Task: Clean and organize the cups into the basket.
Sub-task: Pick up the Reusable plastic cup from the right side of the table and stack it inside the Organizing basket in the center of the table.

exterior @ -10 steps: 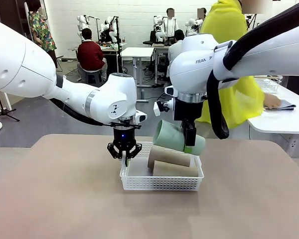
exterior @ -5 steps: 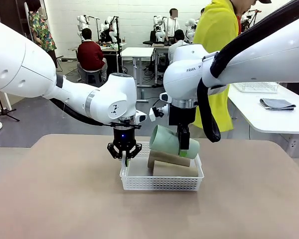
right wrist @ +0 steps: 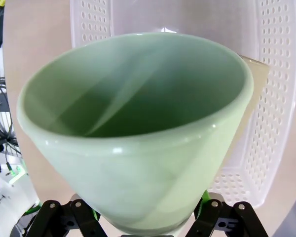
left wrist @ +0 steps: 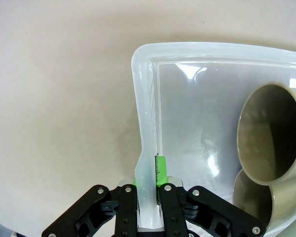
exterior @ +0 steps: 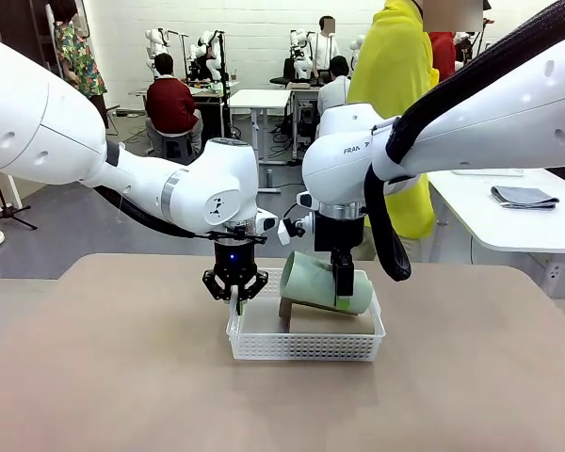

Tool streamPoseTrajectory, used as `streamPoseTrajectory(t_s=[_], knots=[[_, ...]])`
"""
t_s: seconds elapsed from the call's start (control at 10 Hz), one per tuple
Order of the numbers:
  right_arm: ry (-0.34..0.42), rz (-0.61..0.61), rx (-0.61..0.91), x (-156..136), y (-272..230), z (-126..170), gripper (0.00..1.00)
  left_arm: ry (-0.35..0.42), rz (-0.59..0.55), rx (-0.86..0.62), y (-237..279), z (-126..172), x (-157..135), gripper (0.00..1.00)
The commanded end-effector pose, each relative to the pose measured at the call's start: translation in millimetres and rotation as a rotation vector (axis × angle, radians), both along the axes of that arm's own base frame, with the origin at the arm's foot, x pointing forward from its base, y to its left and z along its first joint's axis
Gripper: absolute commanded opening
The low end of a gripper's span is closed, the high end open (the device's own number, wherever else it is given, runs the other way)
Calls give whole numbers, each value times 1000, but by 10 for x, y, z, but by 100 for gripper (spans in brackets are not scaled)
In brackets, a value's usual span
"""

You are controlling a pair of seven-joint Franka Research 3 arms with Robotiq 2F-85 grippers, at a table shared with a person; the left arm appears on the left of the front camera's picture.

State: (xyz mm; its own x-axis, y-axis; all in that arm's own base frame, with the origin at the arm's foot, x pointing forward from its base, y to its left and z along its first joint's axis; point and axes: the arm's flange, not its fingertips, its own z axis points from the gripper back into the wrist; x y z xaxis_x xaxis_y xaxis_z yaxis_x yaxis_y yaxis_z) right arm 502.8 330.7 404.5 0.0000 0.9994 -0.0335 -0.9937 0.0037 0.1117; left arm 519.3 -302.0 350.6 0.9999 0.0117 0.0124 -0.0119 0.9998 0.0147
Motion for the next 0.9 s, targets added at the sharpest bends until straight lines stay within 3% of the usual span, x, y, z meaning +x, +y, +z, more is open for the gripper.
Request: streamPoseTrajectory(t_s=[0.0,0.5,0.6,0.8], knots=[[-20,1,7,24,-1,46,100,2,-3,6,-2,-9,-20,0],[-21,11,39,-8,-14,118,100,2,-3,6,-2,-9,-20,0],[-31,20,79,-68,-41,247,100,2,-3,6,-2,-9,-20,0],[-89,57,291,-391,-398,930,100,2,-3,6,-2,-9,-20,0]])
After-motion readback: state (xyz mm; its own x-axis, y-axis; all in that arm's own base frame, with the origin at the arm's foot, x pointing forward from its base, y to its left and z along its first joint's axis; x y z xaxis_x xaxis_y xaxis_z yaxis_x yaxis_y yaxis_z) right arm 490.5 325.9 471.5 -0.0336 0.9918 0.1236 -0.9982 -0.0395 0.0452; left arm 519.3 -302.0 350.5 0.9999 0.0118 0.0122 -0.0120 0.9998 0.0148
